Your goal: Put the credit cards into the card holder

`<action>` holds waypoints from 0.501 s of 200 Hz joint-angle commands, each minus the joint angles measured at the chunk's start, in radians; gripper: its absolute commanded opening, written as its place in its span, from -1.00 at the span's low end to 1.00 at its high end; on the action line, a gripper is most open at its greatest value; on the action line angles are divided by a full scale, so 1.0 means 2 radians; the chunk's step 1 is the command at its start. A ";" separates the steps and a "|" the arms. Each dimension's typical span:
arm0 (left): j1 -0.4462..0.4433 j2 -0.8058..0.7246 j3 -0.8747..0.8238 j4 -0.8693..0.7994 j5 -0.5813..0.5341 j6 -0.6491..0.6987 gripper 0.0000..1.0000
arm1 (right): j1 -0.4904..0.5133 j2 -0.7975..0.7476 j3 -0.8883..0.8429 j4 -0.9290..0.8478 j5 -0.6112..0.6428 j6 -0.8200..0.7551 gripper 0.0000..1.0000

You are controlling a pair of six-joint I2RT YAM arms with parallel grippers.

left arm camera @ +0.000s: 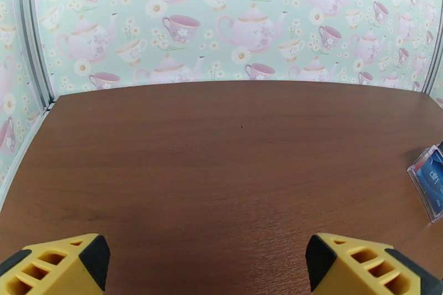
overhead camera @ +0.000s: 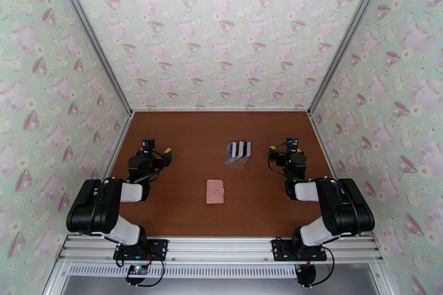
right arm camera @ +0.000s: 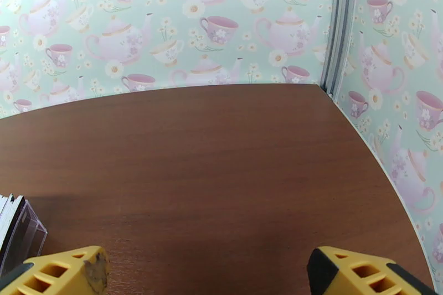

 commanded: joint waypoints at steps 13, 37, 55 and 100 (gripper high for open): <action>-0.011 0.002 -0.003 0.002 -0.006 0.009 1.00 | 0.000 0.001 0.010 -0.005 -0.001 0.004 1.00; -0.011 0.002 -0.003 0.001 -0.006 0.010 1.00 | 0.000 0.002 0.010 -0.004 -0.002 0.006 1.00; -0.011 0.003 -0.002 0.002 -0.005 0.010 1.00 | 0.000 0.002 0.010 -0.004 -0.001 0.005 1.00; -0.003 0.003 -0.003 0.004 0.005 0.004 1.00 | 0.000 0.002 0.011 -0.005 -0.001 0.003 1.00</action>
